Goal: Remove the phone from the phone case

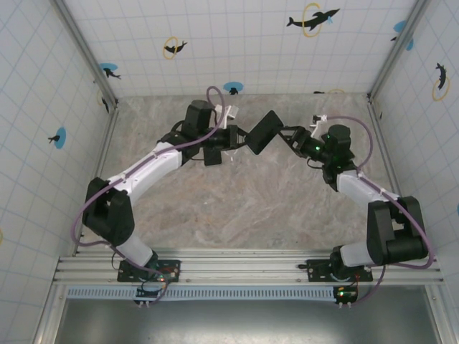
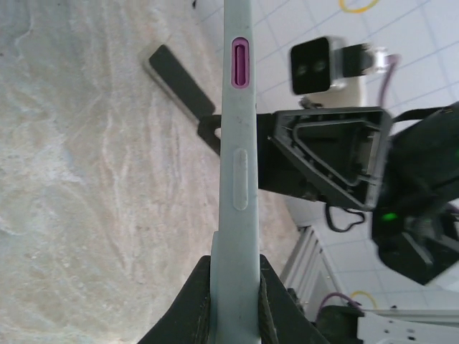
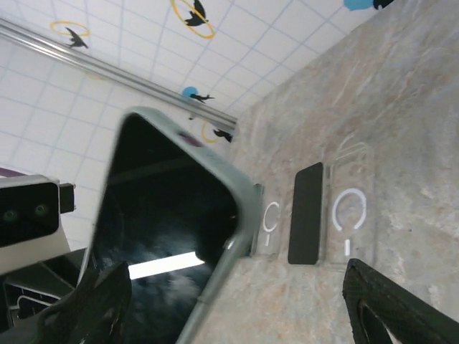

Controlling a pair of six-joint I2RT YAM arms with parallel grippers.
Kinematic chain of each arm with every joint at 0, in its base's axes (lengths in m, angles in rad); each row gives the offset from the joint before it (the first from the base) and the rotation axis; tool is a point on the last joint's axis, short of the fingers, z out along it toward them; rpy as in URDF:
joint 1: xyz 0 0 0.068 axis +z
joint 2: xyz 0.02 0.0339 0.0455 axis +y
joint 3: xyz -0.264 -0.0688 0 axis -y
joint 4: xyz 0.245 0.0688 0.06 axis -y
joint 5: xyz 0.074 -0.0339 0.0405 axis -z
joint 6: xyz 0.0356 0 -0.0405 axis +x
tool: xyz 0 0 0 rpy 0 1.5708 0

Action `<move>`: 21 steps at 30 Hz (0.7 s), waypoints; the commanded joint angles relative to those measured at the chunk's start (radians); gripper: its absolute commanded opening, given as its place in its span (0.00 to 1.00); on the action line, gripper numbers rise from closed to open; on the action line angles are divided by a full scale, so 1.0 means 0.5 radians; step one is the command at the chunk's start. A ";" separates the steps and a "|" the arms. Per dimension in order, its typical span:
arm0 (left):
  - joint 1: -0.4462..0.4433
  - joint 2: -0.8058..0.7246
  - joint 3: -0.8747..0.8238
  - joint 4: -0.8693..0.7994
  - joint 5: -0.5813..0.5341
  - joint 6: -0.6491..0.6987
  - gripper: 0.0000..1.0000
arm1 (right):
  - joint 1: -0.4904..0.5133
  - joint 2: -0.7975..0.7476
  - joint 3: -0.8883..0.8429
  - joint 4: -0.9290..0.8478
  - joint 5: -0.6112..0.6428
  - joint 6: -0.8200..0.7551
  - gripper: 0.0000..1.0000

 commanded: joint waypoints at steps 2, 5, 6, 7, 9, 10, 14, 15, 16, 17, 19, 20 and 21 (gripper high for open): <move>0.001 -0.112 -0.077 0.311 0.202 -0.218 0.03 | 0.011 0.036 -0.060 0.717 -0.179 0.345 0.68; 0.000 -0.121 -0.107 0.398 0.250 -0.304 0.03 | 0.018 0.082 -0.099 1.032 -0.184 0.566 0.60; 0.001 -0.121 -0.113 0.424 0.263 -0.328 0.03 | 0.021 0.094 -0.104 1.086 -0.189 0.608 0.57; 0.001 -0.122 -0.116 0.446 0.275 -0.353 0.03 | 0.022 0.107 -0.112 1.133 -0.192 0.642 0.54; 0.000 -0.124 -0.116 0.490 0.298 -0.394 0.03 | 0.028 0.123 -0.128 1.205 -0.193 0.693 0.47; 0.000 -0.122 -0.115 0.494 0.298 -0.404 0.03 | 0.028 0.133 -0.131 1.231 -0.196 0.714 0.44; 0.003 -0.108 -0.122 0.532 0.323 -0.449 0.03 | 0.039 0.166 -0.138 1.339 -0.180 0.793 0.32; 0.002 -0.107 -0.137 0.577 0.338 -0.480 0.03 | 0.041 0.175 -0.138 1.362 -0.174 0.812 0.31; 0.003 -0.107 -0.143 0.598 0.350 -0.493 0.03 | 0.042 0.185 -0.138 1.381 -0.166 0.832 0.30; 0.005 -0.109 -0.145 0.597 0.351 -0.496 0.03 | 0.042 0.199 -0.141 1.421 -0.156 0.864 0.29; 0.003 -0.108 -0.143 0.592 0.357 -0.497 0.03 | 0.043 0.226 -0.141 1.499 -0.139 0.930 0.26; 0.003 -0.108 -0.148 0.608 0.365 -0.508 0.03 | 0.043 0.237 -0.140 1.535 -0.126 0.956 0.24; 0.004 -0.109 -0.152 0.622 0.374 -0.515 0.03 | 0.044 0.251 -0.138 1.564 -0.120 0.978 0.22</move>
